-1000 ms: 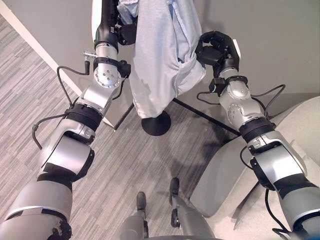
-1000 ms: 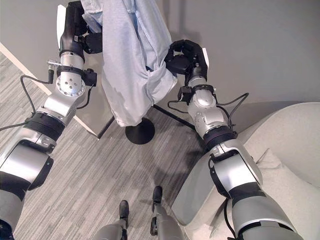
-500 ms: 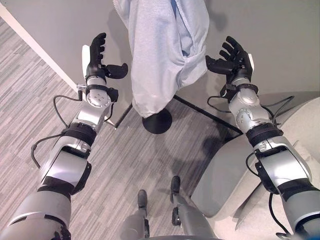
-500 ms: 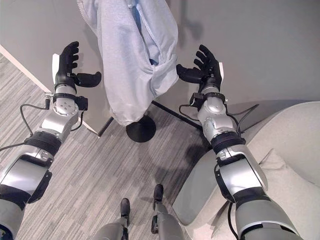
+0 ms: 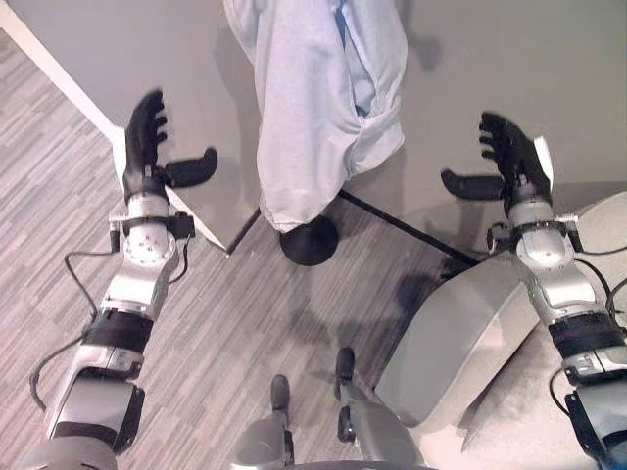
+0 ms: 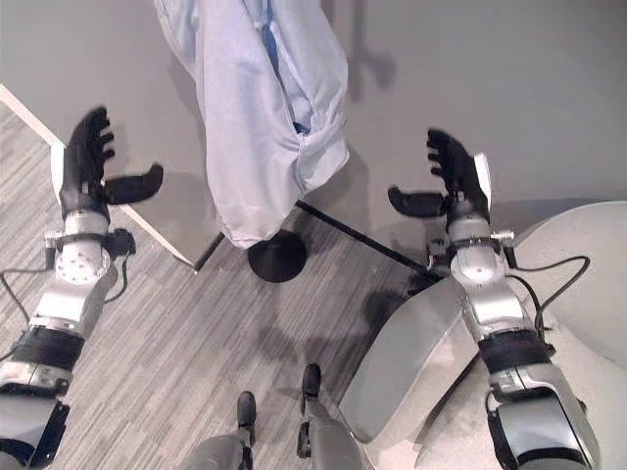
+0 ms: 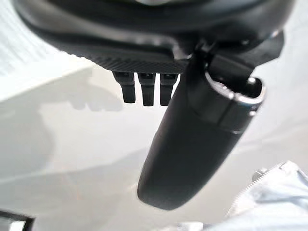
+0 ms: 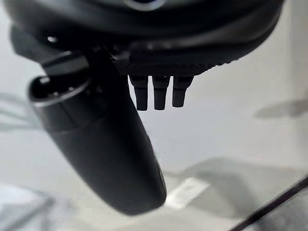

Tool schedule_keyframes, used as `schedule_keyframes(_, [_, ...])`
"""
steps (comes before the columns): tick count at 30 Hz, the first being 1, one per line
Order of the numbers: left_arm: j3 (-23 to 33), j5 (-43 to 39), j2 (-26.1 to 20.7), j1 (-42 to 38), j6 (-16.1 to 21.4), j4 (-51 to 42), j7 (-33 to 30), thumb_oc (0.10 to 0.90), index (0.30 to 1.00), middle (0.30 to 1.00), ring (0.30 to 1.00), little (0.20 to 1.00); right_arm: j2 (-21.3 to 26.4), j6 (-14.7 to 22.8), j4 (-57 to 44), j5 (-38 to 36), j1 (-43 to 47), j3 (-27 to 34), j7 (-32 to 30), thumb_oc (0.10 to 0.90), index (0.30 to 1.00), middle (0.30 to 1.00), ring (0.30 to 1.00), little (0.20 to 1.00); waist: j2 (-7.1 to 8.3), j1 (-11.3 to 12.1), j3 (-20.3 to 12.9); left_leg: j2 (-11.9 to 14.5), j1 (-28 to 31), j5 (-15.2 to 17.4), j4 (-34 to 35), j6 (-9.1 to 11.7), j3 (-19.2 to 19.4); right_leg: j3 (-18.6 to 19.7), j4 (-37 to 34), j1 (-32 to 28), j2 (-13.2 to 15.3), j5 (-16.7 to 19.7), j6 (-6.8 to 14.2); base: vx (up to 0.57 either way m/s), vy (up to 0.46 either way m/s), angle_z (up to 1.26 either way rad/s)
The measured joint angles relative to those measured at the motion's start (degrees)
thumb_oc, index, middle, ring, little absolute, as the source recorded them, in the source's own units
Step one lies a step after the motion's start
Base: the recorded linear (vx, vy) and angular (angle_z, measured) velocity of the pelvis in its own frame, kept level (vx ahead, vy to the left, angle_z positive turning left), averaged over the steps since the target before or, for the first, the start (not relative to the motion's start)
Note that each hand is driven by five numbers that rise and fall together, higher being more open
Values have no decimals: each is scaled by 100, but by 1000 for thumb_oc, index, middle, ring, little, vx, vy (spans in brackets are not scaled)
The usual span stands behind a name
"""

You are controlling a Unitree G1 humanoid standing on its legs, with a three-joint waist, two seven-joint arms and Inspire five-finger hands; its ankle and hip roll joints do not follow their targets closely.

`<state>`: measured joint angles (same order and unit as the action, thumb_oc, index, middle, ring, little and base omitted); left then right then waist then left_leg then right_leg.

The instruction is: Hang the clothes on the sofa on the clothes rack.

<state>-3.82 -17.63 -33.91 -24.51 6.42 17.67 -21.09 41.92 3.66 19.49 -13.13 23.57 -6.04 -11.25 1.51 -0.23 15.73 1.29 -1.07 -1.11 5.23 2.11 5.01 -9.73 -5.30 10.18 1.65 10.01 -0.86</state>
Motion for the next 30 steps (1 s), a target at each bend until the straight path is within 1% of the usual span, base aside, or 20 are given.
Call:
schedule_keyframes(1, [143,1,68,355,-2,-137,75,800,900,900,900,900,-35,-10,-84,228,-330,113,90,800,900,900,900,900,-1,5,0,0,52,0,0,0,1,1,0,-49,0,-1,0,34,15,0])
schedule_keyframes(2, [373,-2,252,784,-2,-264,123,800,900,900,900,900,-167,-32,-160,394,-711,262,172,800,900,900,900,900,-7,-1,-7,4,134,1,2,-2,1,-1,-3,-132,0,-16,1,0,0,0])
schedule_keyframes(3, [545,-2,426,1093,-6,-288,187,800,900,900,900,900,-337,-59,-170,397,-1004,382,258,800,900,900,900,900,-13,-2,-11,6,180,4,5,-6,0,-2,-3,-178,1,-40,14,0,0,0])
schedule_keyframes(5, [614,-2,526,1571,-23,-339,313,800,900,900,900,900,-675,-109,-161,389,-1445,571,361,800,900,900,900,900,-15,-4,-12,10,199,8,4,-12,-3,-15,-29,-200,3,-65,7,0,0,0])
schedule_keyframes(7, [646,-17,813,1996,-3,-337,468,800,900,900,900,900,-1012,-125,-125,396,-1782,600,437,800,900,900,900,900,-41,-4,-26,13,219,2,3,-15,-1,-17,-22,-217,4,-68,3,0,0,0])
schedule_keyframes(9, [646,-32,1341,2505,-76,-191,668,800,900,900,900,900,-1521,-203,117,393,-2120,489,589,800,900,900,900,900,-143,-26,-95,12,275,3,2,-17,20,-8,-29,-263,3,-64,6,3,29,-3])
schedule_keyframes(10, [535,-30,1514,2583,-104,-28,750,800,900,900,900,900,-1640,-213,252,392,-2209,399,616,800,900,900,900,900,-190,-18,-119,12,284,-1,2,-22,34,4,-29,-268,3,-59,13,0,0,0])
schedule_keyframes(13, [329,-15,1828,2751,-192,379,887,800,900,900,900,900,-1934,-215,661,391,-2296,252,679,800,900,900,900,900,-269,-24,-174,13,363,-2,2,-24,48,15,-28,-345,-4,-57,14,-8,9,-1])
schedule_keyframes(14, [152,-18,1966,2761,-202,675,937,800,900,900,900,900,-2045,-214,951,386,-2299,189,683,800,900,900,900,900,-314,-24,-231,14,377,-1,3,-26,64,32,-29,-357,-3,-54,19,-25,19,-5])
schedule_keyframes(15, [89,-11,2007,2764,-194,832,973,800,900,900,900,900,-2073,-201,1134,387,-2284,158,683,800,900,900,900,900,-329,-21,-251,12,377,-2,4,-28,73,39,-29,-357,0,-49,26,-16,29,-5])
schedule_keyframes(16, [-18,14,2014,2718,-205,1115,1028,800,900,900,900,900,-2152,-144,1481,391,-2192,116,674,800,900,900,900,900,-330,-25,-340,12,383,-4,3,-29,81,41,-29,-357,-1,-49,27,0,0,0])
schedule_keyframes(18, [-277,138,2008,2780,-198,1573,1144,800,900,900,900,900,-2228,-63,1856,490,-2197,-76,669,800,900,900,900,900,-350,-38,-510,15,393,-3,4,-30,87,45,-30,-366,-4,-54,23,0,0,0])
schedule_keyframes(19, [-365,249,2031,2808,-292,1717,1208,800,900,900,900,900,-2256,-133,2019,588,-2213,-146,671,800,900,900,900,900,-348,-31,-581,14,402,4,6,-40,89,45,-30,-375,-4,-56,20,0,0,0])
schedule_keyframes(20, [-455,325,2061,2856,-294,1843,1244,800,900,900,900,900,-2315,-129,2157,619,-2213,-183,668,800,900,900,900,900,-348,-19,-635,13,406,8,7,-45,90,45,-30,-377,-3,-58,18,0,0,0])
schedule_keyframes(21, [-614,544,2080,2825,-252,2337,1323,800,900,900,900,900,-2473,-129,2475,616,-2162,-234,624,800,900,900,900,900,-334,-19,-678,13,447,8,6,-47,94,46,-31,-416,-3,-66,7,0,0,0])
schedule_keyframes(22, [-712,700,2103,2778,-311,2717,1341,800,900,900,900,900,-2561,-168,2616,616,-2139,-258,619,800,900,900,900,900,-330,-21,-723,14,461,15,6,-59,97,48,-31,-430,-2,-71,3,0,0,0])
schedule_keyframes(24, [-721,853,2136,2811,-384,3013,1366,800,900,900,900,900,-2676,-184,2707,607,-2187,-266,607,800,900,900,900,900,-308,-26,-759,14,459,26,6,-85,105,49,-31,-425,0,-79,-8,0,0,0])
schedule_keyframes(25, [-714,920,2175,2792,-371,3323,1377,800,900,900,900,900,-2741,-176,2796,605,-2216,-292,600,800,900,900,900,900,-297,-25,-783,15,460,22,6,-92,110,47,-31,-427,3,-79,-8,0,0,0])
schedule_keyframes(27, [-709,920,2224,2784,-431,3676,1379,800,900,900,900,900,-2840,-183,2947,604,-2267,-306,587,800,900,900,900,900,-280,-36,-838,19,463,25,6,-100,116,46,-31,-430,3,-79,-8,0,0,0])
schedule_keyframes(30, [-705,917,2244,2815,-432,3800,1386,800,900,900,900,900,-2876,-177,3091,602,-2263,-352,585,800,900,900,900,900,-267,-24,-875,22,463,21,6,-108,114,32,-31,-436,3,-79,-8,0,0,0])
